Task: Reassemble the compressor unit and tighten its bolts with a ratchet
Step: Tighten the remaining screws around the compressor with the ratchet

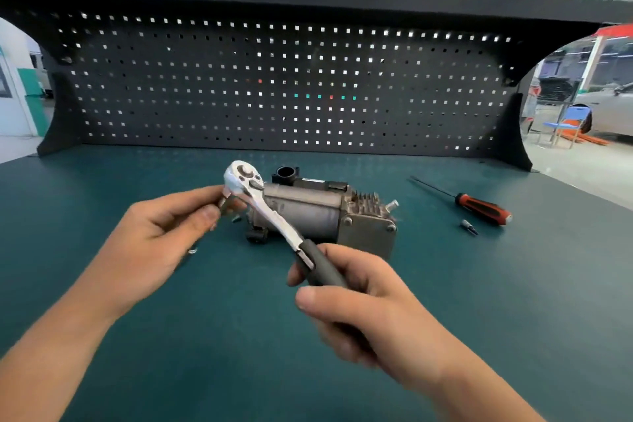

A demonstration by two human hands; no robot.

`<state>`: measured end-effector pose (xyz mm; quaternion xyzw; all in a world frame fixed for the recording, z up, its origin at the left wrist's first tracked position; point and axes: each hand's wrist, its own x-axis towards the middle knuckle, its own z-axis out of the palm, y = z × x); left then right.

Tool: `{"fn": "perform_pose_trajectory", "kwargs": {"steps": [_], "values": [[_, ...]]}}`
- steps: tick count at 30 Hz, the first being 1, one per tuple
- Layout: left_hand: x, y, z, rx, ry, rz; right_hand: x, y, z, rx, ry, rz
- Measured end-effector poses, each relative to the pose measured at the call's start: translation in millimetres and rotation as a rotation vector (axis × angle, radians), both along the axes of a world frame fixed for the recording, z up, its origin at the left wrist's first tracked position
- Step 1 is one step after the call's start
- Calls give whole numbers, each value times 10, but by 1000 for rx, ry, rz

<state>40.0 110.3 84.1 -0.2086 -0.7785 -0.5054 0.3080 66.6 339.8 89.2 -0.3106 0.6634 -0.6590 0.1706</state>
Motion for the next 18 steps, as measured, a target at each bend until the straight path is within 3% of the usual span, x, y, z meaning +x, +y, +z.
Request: {"fn": "perform_pose_trajectory", "kwargs": {"steps": [1,3,7,10,12,14,17,18], "values": [[-1,66,-1,-104,51,131,52,-57,-31,-46,-61,-45],[78,210,35,-106,99,244,104,-192,-144,-89,-72,-201],[244,614,25,289,-275,-260,106,-363,-398,105,335,-553],[224,806,-59,294,-140,-238,115,-343,-561,319,598,-625],[232,826,-60,321,-101,-288,122,-246,-589,375,689,-476],[278,765,-45,217,-26,-326,78,-116,-510,332,537,-226],[357,596,-2,-313,134,-312,-117,132,-311,-125,-189,-220],[372,563,15,-550,198,-296,-194,206,-273,-265,-342,-265]]}}
